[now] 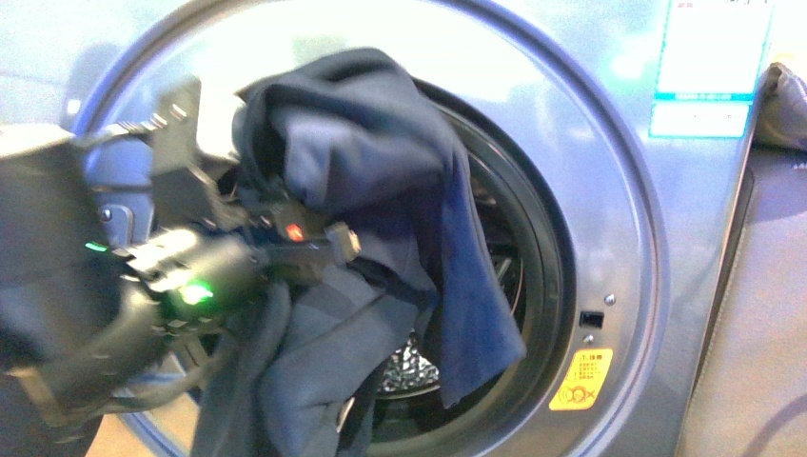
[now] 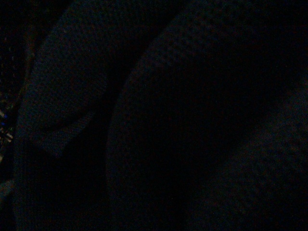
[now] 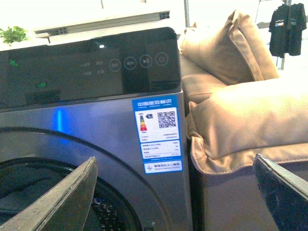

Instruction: Put clothes into washing machine

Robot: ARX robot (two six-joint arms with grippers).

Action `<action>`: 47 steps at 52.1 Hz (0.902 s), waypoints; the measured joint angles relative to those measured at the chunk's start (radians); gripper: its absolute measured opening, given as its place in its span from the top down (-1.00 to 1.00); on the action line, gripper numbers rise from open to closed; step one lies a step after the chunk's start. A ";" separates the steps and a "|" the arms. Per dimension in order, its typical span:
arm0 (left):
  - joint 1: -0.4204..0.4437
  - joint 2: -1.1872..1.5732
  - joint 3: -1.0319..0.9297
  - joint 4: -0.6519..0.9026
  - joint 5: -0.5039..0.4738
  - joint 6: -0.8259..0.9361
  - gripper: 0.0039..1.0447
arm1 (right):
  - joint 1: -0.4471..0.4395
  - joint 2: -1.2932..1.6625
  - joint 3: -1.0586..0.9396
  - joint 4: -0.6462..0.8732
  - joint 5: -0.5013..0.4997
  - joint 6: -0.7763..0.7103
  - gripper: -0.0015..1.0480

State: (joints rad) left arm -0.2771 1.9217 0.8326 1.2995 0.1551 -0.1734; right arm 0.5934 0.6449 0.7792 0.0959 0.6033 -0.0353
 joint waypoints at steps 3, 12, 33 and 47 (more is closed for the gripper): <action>0.001 0.022 0.016 -0.018 -0.008 0.005 0.76 | 0.008 -0.034 -0.027 0.000 0.023 -0.005 -0.85; 0.002 0.097 0.102 -0.085 -0.051 0.017 0.76 | 0.101 -0.117 -0.077 -0.141 0.079 -0.008 -0.62; -0.004 0.235 0.302 -0.176 -0.127 0.024 0.76 | -0.235 -0.363 -0.407 -0.182 -0.266 0.024 0.62; -0.005 0.341 0.450 -0.235 -0.180 0.037 0.76 | -0.388 -0.457 -0.542 -0.148 -0.410 0.024 0.95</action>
State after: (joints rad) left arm -0.2817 2.2631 1.2827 1.0649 -0.0250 -0.1368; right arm 0.2058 0.1879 0.2375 -0.0517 0.1936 -0.0109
